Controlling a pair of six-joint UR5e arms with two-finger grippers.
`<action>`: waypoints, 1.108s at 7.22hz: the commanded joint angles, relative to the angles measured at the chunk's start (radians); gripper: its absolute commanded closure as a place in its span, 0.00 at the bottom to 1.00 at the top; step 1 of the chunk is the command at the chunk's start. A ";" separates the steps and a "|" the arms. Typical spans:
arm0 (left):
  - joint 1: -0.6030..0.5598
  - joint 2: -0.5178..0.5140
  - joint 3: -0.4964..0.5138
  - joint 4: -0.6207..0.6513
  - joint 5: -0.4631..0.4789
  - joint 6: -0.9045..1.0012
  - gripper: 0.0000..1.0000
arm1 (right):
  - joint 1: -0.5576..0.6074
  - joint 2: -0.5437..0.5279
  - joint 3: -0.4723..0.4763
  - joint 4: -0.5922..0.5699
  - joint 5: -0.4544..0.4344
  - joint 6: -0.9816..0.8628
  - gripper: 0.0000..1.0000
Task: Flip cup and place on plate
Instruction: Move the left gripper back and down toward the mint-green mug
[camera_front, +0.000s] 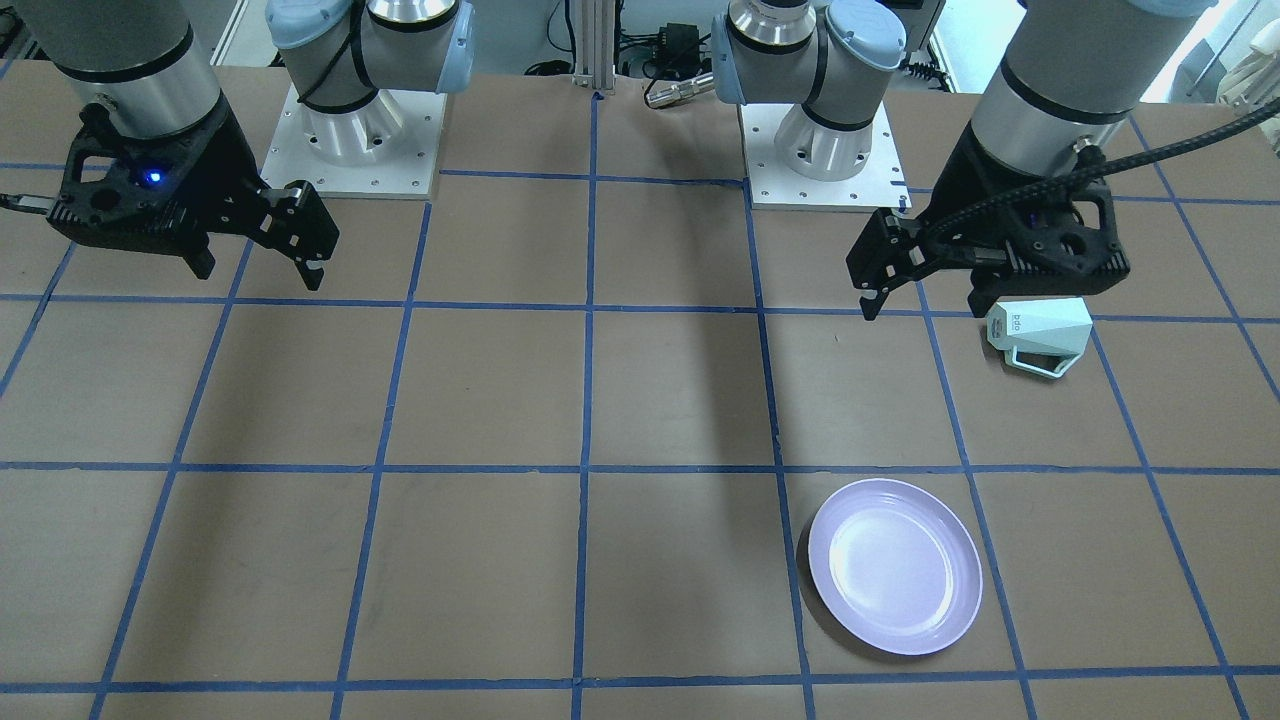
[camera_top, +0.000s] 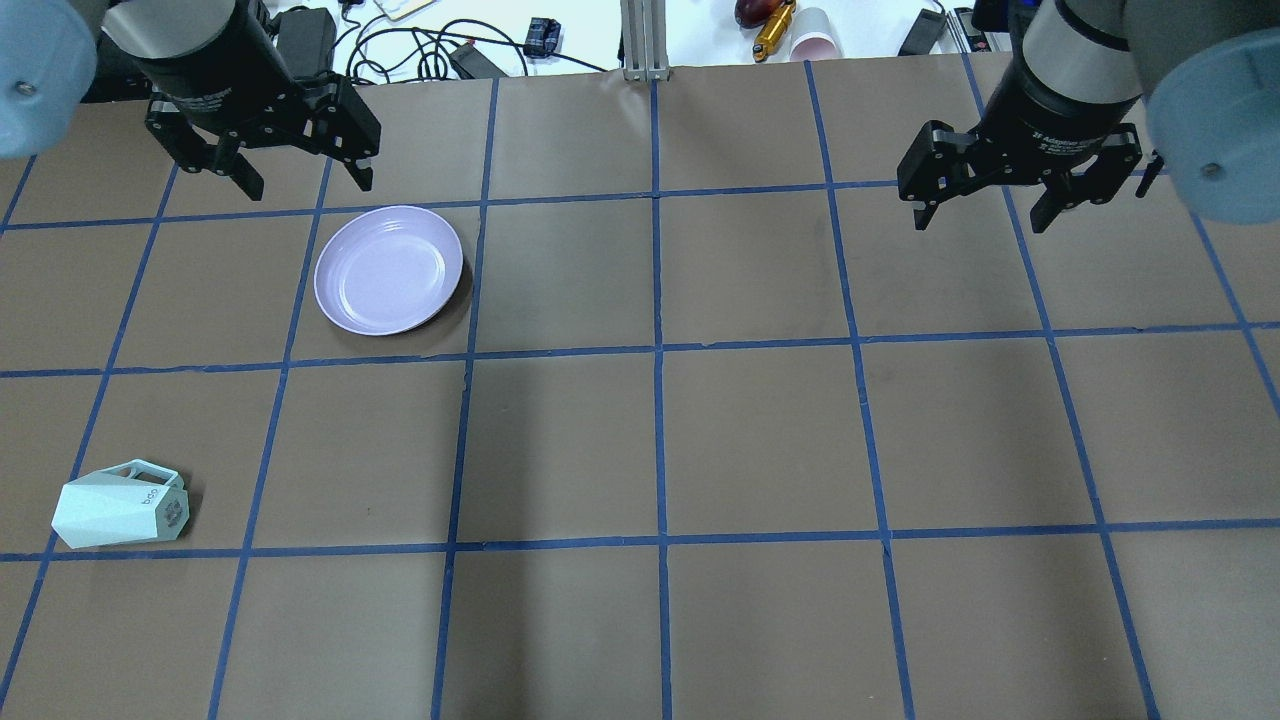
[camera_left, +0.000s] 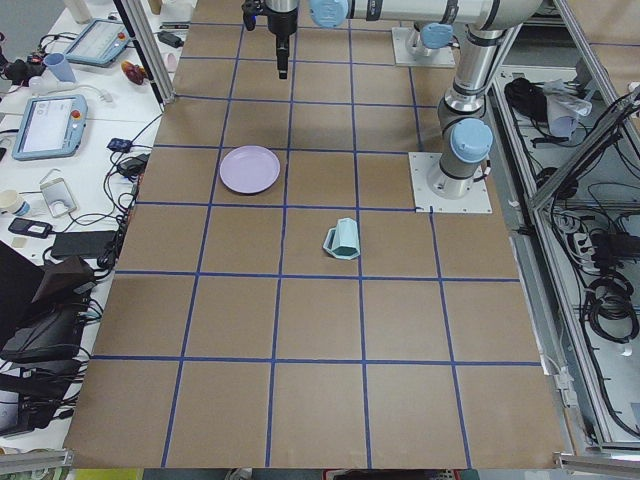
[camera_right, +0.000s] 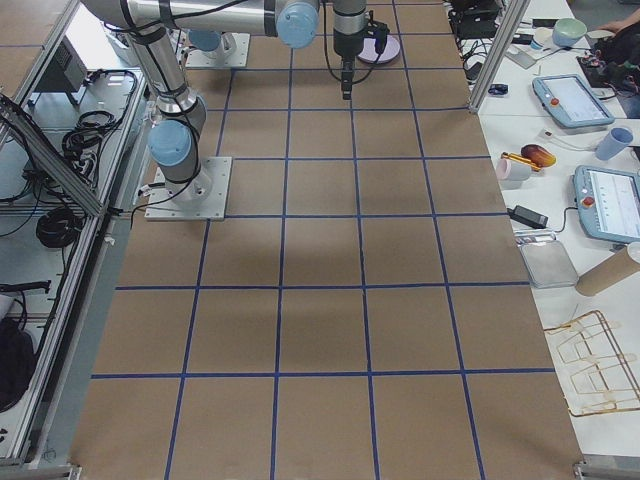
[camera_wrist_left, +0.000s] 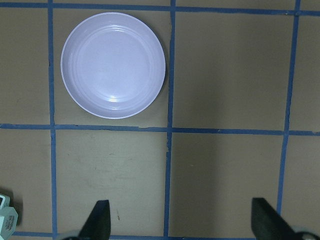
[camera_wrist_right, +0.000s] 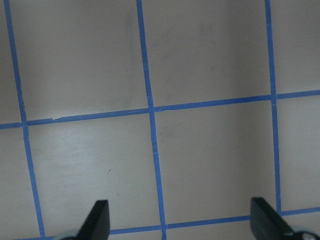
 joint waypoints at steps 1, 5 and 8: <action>0.044 0.016 -0.001 -0.008 0.005 0.088 0.00 | 0.000 -0.001 0.000 0.000 0.000 0.000 0.00; 0.119 0.034 -0.002 -0.047 0.005 0.214 0.00 | 0.000 0.001 0.000 0.000 0.000 0.000 0.00; 0.156 0.042 -0.001 -0.052 0.007 0.320 0.00 | 0.000 -0.001 0.000 0.000 0.000 0.000 0.00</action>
